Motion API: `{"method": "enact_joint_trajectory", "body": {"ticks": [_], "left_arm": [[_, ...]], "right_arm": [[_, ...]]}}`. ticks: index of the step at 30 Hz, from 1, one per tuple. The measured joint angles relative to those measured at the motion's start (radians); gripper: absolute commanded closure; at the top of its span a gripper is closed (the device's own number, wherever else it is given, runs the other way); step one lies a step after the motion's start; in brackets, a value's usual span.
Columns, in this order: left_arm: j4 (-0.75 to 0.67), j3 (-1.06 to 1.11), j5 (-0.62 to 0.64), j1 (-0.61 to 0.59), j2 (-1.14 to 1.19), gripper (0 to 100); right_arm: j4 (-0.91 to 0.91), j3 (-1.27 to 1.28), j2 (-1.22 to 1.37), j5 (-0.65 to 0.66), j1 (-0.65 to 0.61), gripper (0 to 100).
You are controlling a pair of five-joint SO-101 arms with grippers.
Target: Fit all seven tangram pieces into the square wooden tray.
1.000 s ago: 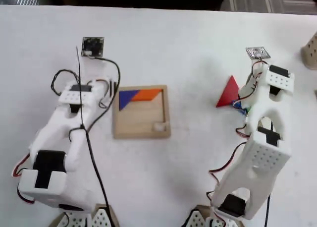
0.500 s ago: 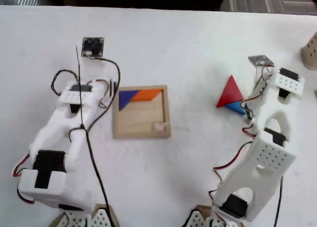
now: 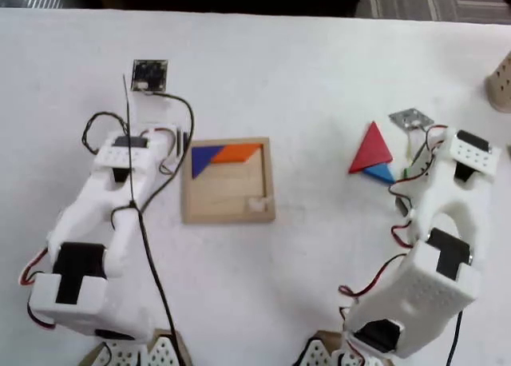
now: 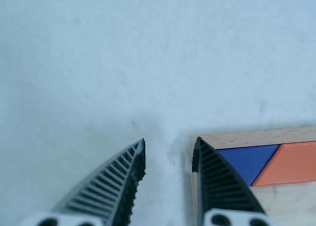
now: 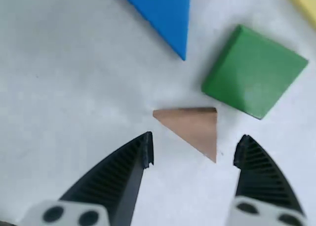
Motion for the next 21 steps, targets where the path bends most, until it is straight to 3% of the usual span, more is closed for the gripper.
{"method": "enact_joint_trajectory", "body": {"ticks": [4, 10, 21], "left_arm": [[0.000, 0.000, 0.000, 0.000, 0.000, 83], [0.000, 0.000, 0.000, 0.000, 0.000, 83], [0.000, 0.000, 0.000, 0.000, 0.000, 83]], "right_arm": [[-0.081, 0.054, -0.009, 0.097, 0.003, 73.7], [-0.061, 0.054, -0.008, 0.463, 0.003, 73.7], [-0.091, 0.054, -0.008, 0.540, -0.005, 73.7]]}}
